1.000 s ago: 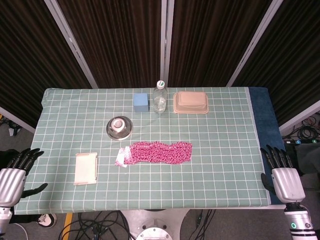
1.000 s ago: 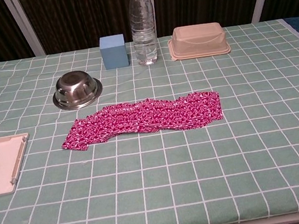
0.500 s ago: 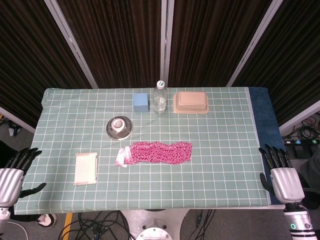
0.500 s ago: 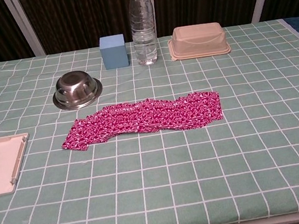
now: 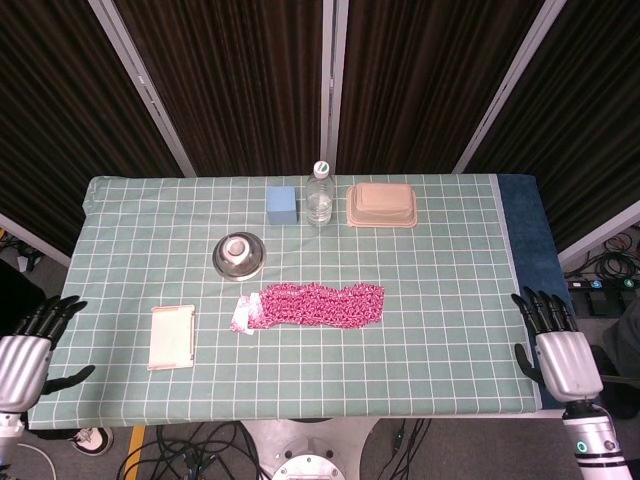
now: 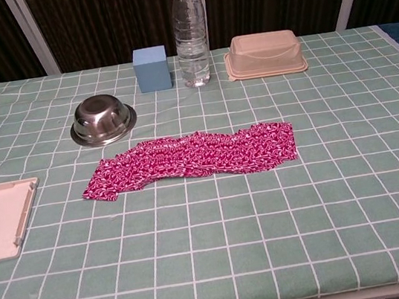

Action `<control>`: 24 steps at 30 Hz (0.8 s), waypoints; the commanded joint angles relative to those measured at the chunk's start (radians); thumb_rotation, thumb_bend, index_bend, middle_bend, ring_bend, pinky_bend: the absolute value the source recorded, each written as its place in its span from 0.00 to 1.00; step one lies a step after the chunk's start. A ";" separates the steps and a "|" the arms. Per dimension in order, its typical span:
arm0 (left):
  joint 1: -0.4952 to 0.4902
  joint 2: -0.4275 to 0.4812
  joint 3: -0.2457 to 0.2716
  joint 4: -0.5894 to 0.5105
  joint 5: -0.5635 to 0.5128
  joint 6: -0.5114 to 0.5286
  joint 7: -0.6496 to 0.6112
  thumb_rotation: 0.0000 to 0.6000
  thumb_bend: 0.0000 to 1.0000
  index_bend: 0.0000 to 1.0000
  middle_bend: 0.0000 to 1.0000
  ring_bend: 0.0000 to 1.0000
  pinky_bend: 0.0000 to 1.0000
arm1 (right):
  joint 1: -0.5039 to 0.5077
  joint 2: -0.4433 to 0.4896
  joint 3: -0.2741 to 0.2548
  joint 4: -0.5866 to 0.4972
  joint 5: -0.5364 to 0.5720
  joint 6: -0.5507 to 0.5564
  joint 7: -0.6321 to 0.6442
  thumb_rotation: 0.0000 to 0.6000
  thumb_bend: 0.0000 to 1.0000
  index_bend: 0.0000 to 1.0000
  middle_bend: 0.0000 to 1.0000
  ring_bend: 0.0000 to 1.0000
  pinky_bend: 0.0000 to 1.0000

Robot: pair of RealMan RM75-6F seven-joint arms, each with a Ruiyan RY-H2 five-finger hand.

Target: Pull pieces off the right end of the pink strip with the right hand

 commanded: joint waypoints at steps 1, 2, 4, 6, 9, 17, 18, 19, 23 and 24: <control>-0.001 0.001 0.000 -0.001 0.002 0.000 0.001 1.00 0.00 0.15 0.12 0.08 0.22 | 0.016 -0.002 0.009 -0.010 -0.006 -0.012 -0.020 1.00 0.40 0.00 0.04 0.05 0.08; -0.001 0.002 0.000 -0.001 0.002 0.000 0.000 1.00 0.00 0.15 0.12 0.08 0.22 | 0.025 -0.003 0.013 -0.014 -0.008 -0.019 -0.028 1.00 0.40 0.00 0.07 0.08 0.14; 0.000 0.003 0.000 -0.001 0.002 0.002 -0.003 1.00 0.00 0.15 0.12 0.08 0.22 | 0.047 -0.009 0.028 -0.022 -0.004 -0.038 -0.057 1.00 0.40 0.00 0.23 0.25 0.33; 0.002 0.004 0.001 0.001 -0.001 0.002 -0.006 1.00 0.00 0.15 0.12 0.08 0.22 | 0.072 -0.017 0.042 -0.033 0.014 -0.071 -0.083 1.00 0.41 0.00 0.54 0.53 0.57; 0.003 0.003 0.000 0.004 -0.005 0.002 -0.010 1.00 0.00 0.15 0.12 0.08 0.22 | 0.101 -0.029 0.053 -0.048 0.042 -0.116 -0.124 1.00 0.42 0.00 0.79 0.76 0.72; 0.003 0.000 0.000 0.018 -0.012 -0.002 -0.026 1.00 0.00 0.15 0.12 0.08 0.22 | 0.188 -0.110 0.069 -0.041 0.112 -0.237 -0.249 1.00 0.85 0.06 0.86 0.81 0.76; 0.004 0.000 0.000 0.020 -0.013 -0.001 -0.029 1.00 0.00 0.15 0.12 0.08 0.22 | 0.197 -0.117 0.068 -0.044 0.119 -0.252 -0.262 1.00 0.92 0.07 0.87 0.82 0.77; 0.004 -0.001 0.000 0.023 -0.014 -0.001 -0.032 1.00 0.00 0.15 0.12 0.08 0.22 | 0.206 -0.125 0.067 -0.044 0.125 -0.265 -0.275 1.00 0.96 0.08 0.87 0.82 0.77; 0.007 -0.003 0.002 0.034 -0.018 -0.001 -0.045 1.00 0.00 0.15 0.12 0.08 0.22 | 0.247 -0.173 0.065 -0.034 0.157 -0.316 -0.342 1.00 1.00 0.10 0.88 0.82 0.77; 0.007 -0.003 0.002 0.036 -0.019 -0.001 -0.048 1.00 0.00 0.15 0.12 0.08 0.22 | 0.255 -0.184 0.065 -0.031 0.170 -0.328 -0.355 1.00 1.00 0.10 0.88 0.82 0.77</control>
